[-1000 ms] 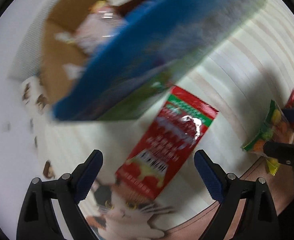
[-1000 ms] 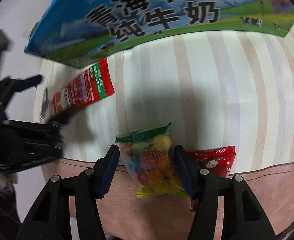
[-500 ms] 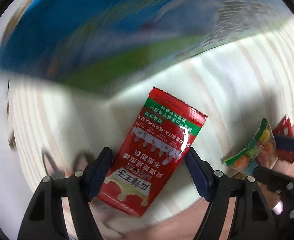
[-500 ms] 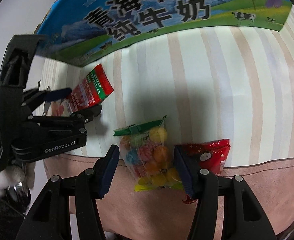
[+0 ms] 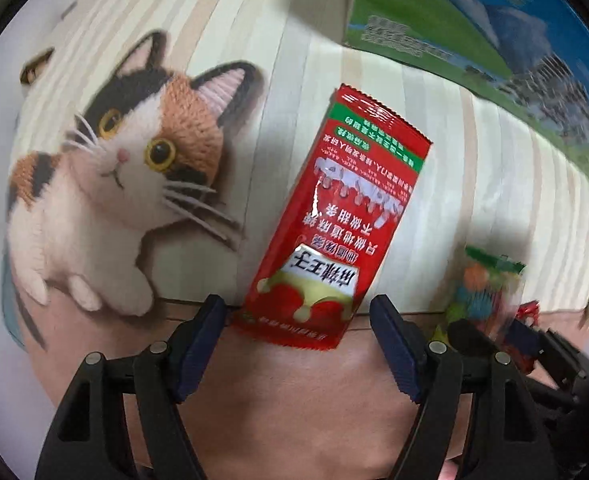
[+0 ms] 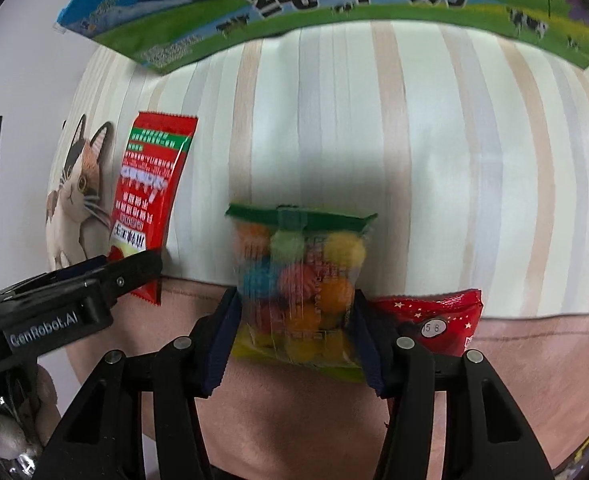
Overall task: Organize snacks
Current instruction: 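Carry both packets into the box and open both tools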
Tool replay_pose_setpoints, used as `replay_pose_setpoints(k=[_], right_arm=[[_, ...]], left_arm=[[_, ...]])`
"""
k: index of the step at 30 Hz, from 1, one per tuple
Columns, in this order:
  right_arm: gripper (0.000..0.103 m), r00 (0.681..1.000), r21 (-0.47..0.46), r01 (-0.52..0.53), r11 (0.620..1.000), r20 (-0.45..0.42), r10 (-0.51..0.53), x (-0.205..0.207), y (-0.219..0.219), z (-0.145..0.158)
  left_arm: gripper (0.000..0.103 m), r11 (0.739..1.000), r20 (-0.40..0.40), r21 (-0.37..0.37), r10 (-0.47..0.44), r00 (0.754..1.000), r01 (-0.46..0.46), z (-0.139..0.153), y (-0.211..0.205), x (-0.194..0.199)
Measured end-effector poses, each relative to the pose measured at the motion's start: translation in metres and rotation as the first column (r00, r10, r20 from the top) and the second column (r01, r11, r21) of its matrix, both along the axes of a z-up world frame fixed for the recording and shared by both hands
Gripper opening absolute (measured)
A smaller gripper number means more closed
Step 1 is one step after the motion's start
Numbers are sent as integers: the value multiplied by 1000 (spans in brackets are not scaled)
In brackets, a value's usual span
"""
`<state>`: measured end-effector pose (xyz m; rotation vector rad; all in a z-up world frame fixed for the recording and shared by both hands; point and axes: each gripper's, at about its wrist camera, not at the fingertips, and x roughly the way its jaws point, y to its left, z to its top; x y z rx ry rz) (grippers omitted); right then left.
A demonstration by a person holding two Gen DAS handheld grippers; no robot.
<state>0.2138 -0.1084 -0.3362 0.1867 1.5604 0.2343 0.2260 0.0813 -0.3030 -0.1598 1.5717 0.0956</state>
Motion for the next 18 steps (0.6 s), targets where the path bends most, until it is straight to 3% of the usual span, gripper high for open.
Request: replay_pose_setpoints(k=[5,10,13,15,18], right_arm=[[60,997,74,78,994,-31,-76,1,-13,-6],[60,998,25,70,997,-11,-70,-2,-18,-8],[54,997,-6,75,997,8,-75,-7,-14,-7],[54,997,-13,71,997,19,-71,-13,-14,-4],[54,998,-31,62,998,19,-61,-22,-3,-5]], left_arm=[[73,975,70,164,-163,984,150,21,-26,4],[74,924,23,250,-304,952,289,4,-48,22],[72,945,39,207,-268,963,254,5,-44,26],[57,968,61,174,-192,980,179,8,-30,17],[57,986,45,130,-111,993,104,9,-21,-3]])
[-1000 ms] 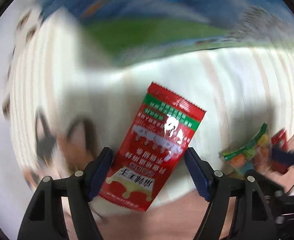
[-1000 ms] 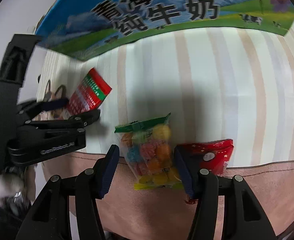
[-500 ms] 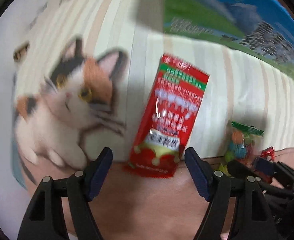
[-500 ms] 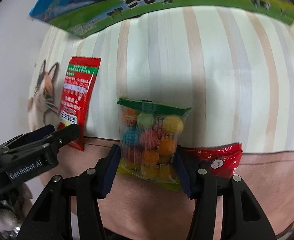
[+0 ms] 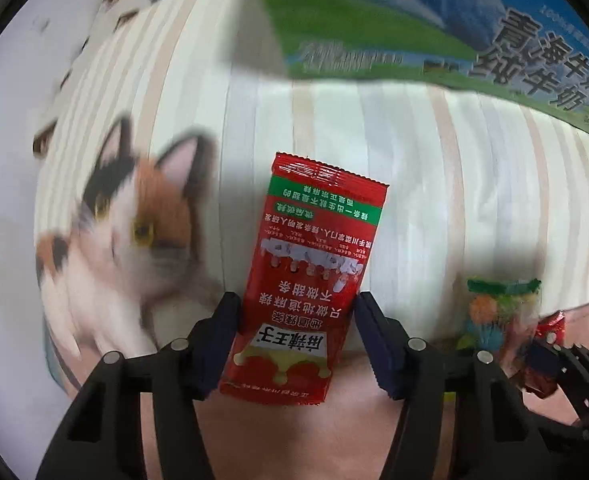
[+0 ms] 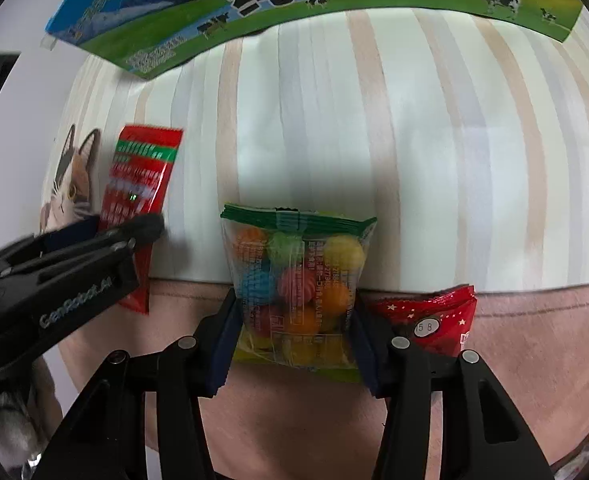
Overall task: Organize snacks
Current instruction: 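Carry both packets into the box and open both tools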
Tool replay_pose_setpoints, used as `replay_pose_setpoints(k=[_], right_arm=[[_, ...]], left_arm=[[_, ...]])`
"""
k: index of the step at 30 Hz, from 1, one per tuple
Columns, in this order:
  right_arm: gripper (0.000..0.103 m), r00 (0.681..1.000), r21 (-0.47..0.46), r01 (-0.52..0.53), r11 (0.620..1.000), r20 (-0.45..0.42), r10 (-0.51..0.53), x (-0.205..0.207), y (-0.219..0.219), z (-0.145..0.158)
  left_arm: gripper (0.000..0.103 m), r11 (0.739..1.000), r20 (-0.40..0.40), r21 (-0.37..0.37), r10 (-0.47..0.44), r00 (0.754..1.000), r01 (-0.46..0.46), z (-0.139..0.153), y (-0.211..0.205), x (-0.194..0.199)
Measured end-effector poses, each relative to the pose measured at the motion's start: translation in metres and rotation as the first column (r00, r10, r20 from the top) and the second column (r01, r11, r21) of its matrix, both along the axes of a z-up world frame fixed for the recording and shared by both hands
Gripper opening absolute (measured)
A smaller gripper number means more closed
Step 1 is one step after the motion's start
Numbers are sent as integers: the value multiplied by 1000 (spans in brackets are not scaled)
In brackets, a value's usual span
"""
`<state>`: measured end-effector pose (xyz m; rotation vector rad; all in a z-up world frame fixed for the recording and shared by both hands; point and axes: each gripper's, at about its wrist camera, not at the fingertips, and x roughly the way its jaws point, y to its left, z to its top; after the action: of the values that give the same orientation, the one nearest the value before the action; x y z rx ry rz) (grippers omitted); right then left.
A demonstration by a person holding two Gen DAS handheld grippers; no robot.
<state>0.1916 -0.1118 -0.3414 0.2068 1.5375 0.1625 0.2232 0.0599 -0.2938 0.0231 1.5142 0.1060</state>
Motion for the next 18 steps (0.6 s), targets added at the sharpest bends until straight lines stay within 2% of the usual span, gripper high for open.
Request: replay_pose_setpoints(k=[4,10,14,18], right_arm=[[54,1000,-2,-13,1000,-16,13,-7,11,-3],[54,998,-14,-50,999,-38,49,-26,12,-5],[54,997,-37,-62,997,-38,61,-30,18,-8],[55,997,-58,-60,997,-49,57,-18,24,-12]], left_arm=[[57,999,-19,-10,43,999,-43,3,8,-25],[57,999,-50,-19,39,998,-40,-9,29,-64],[59,999,-60,-12,34,998,-35,-18,42,-43],[59,1000,-56,5,28,998,-28,-19,28,-42]])
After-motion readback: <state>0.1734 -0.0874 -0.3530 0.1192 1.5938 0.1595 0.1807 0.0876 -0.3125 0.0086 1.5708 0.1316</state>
